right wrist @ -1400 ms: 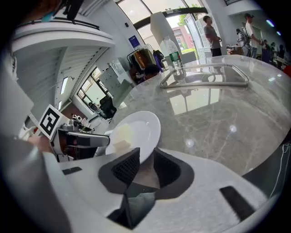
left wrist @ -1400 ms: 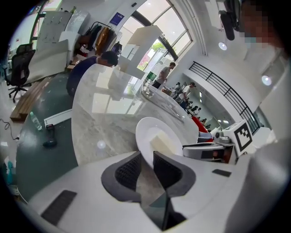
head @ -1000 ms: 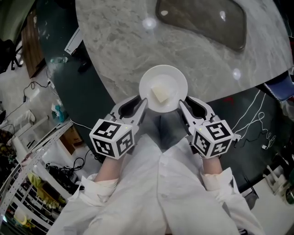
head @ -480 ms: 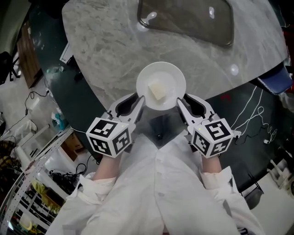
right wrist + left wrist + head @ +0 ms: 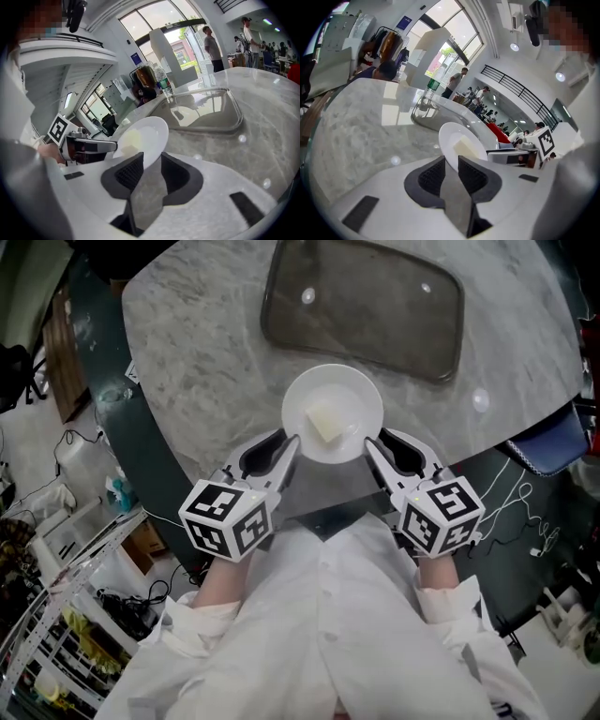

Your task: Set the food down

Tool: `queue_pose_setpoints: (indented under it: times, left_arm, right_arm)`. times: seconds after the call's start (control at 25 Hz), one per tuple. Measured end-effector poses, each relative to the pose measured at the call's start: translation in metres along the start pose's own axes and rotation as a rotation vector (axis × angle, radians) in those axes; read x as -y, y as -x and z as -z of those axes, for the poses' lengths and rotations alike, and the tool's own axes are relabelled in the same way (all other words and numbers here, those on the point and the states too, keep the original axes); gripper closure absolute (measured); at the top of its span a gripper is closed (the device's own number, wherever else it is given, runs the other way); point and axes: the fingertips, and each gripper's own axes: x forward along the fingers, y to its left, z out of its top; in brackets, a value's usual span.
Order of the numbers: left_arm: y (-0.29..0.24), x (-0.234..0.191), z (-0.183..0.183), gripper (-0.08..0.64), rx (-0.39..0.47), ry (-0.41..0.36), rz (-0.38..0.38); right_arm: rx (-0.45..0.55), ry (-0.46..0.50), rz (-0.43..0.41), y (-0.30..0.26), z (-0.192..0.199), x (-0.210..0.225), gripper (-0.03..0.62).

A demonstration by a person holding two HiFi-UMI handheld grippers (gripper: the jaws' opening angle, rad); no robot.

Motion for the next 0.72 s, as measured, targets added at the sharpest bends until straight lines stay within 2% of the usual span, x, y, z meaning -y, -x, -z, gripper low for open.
queue_pose_setpoints:
  times: [0.4,0.72]
  left_arm:
    - [-0.050,0.019,-0.043,0.471,-0.013,-0.006,0.001]
    - [-0.083,0.015,-0.075,0.471,-0.025,-0.031,-0.025]
  right_arm:
    - [0.003,0.016,0.002,0.006,-0.050,0.052,0.512]
    - [0.015,0.015,-0.023,-0.008,-0.081,0.083,0.512]
